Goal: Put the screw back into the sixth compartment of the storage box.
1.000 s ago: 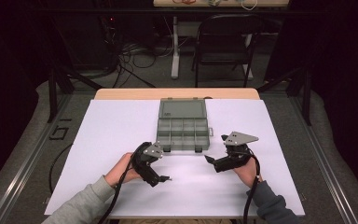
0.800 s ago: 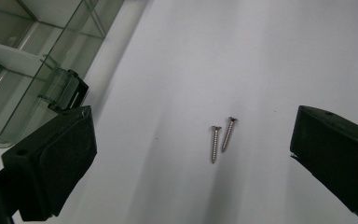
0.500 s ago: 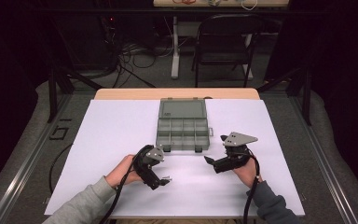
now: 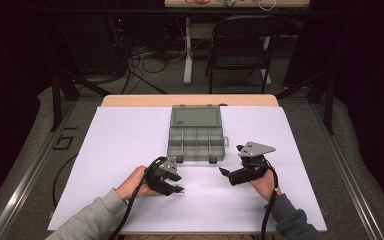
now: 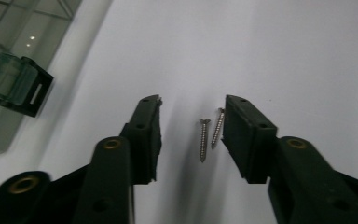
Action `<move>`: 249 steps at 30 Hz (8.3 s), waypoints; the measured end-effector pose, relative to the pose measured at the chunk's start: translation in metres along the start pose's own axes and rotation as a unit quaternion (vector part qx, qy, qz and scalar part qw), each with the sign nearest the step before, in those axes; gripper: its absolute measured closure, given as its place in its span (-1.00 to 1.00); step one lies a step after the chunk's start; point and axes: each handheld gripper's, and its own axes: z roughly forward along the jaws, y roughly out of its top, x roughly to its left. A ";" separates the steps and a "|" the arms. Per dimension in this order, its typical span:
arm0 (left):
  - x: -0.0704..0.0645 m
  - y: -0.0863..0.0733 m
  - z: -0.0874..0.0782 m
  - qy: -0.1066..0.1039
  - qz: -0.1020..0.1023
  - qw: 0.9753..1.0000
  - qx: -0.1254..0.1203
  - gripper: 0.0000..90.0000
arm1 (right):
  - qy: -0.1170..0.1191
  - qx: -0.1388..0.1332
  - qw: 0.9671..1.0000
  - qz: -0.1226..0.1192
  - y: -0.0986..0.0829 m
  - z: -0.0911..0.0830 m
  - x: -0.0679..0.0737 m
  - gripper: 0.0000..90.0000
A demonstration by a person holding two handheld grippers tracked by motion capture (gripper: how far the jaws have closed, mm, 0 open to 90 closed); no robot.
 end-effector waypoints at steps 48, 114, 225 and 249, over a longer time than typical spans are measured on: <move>0.001 0.002 -0.009 0.012 0.004 1.000 -0.009 0.93 | -0.005 0.000 1.000 -0.004 0.001 -0.001 0.002 -1.00; 0.032 0.048 -0.019 0.014 0.018 0.999 -0.034 0.94 | -0.008 -0.007 1.000 -0.001 0.000 -0.004 0.000 -1.00; 0.078 0.071 -0.018 0.076 -0.037 0.996 0.013 -0.43 | -0.011 -0.014 1.000 0.003 0.002 -0.009 -0.002 -0.99; 0.046 0.057 -0.039 0.091 -0.012 0.996 -0.014 -0.72 | -0.008 -0.013 1.000 0.003 0.001 -0.007 -0.002 -0.99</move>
